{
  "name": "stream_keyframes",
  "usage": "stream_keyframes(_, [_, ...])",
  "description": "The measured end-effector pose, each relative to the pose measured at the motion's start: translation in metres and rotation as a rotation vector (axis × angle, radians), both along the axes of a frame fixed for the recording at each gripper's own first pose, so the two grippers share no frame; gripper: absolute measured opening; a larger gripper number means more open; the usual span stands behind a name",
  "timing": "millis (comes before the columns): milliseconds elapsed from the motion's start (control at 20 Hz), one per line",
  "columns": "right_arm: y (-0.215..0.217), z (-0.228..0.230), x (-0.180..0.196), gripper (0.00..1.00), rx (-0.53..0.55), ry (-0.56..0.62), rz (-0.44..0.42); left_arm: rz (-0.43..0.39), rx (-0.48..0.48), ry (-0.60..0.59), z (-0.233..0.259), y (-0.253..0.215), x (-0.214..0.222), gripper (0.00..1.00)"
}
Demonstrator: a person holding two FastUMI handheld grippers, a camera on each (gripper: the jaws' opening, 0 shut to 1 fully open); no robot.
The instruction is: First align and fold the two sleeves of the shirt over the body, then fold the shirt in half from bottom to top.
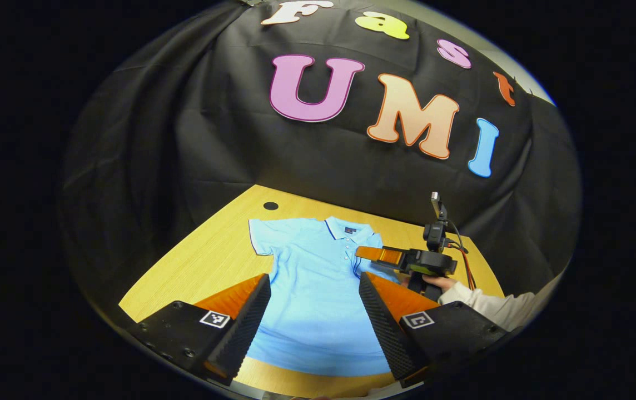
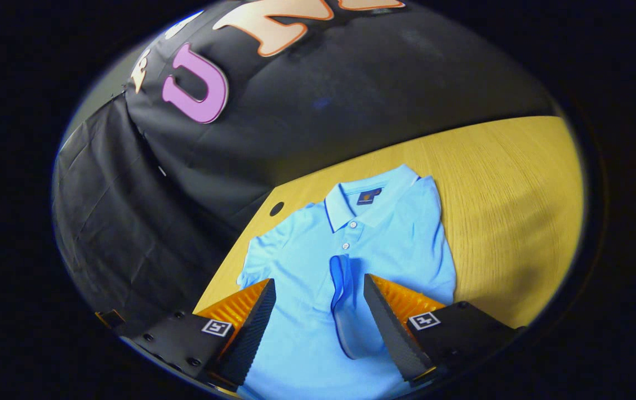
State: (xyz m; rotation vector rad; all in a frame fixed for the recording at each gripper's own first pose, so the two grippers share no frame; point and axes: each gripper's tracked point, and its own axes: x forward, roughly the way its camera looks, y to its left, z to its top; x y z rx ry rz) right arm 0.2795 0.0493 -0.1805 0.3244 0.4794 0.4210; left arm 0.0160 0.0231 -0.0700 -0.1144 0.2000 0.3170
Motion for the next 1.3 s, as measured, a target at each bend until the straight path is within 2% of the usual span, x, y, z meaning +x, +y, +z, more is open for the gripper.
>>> stream_keyframes(150, [-0.008,0.011,-0.024,0.97,-0.033,-0.029,-0.016,-0.005,-0.008,-0.009,-0.003,0.014,0.01,0.96])
stream_keyframes(400, [-0.03,0.023,-0.079,0.98,-0.088,-0.046,-0.086,-0.046,0.043,-0.002,-0.004,0.063,0.051,0.96])
stream_keyframes(500, [-0.042,0.031,-0.097,0.98,-0.093,-0.068,-0.178,-0.065,0.08,0.005,-0.005,0.093,0.075,0.96])
stream_keyframes(800, [-0.078,0.043,-0.15,0.97,-0.059,-0.092,-0.488,-0.155,0.095,0.072,-0.024,0.164,0.152,0.96])
stream_keyframes(1000, [-0.105,0.039,-0.179,0.98,-0.066,-0.067,-0.651,-0.169,0.171,0.098,-0.042,0.208,0.206,0.95])
stream_keyframes(1200, [-0.119,0.032,-0.219,0.98,-0.077,-0.033,-0.784,-0.155,0.139,0.165,-0.07,0.237,0.244,0.95])
stream_keyframes(1300, [-0.124,0.025,-0.238,0.98,-0.082,-0.012,-0.836,-0.155,0.158,0.194,-0.081,0.248,0.258,0.95])
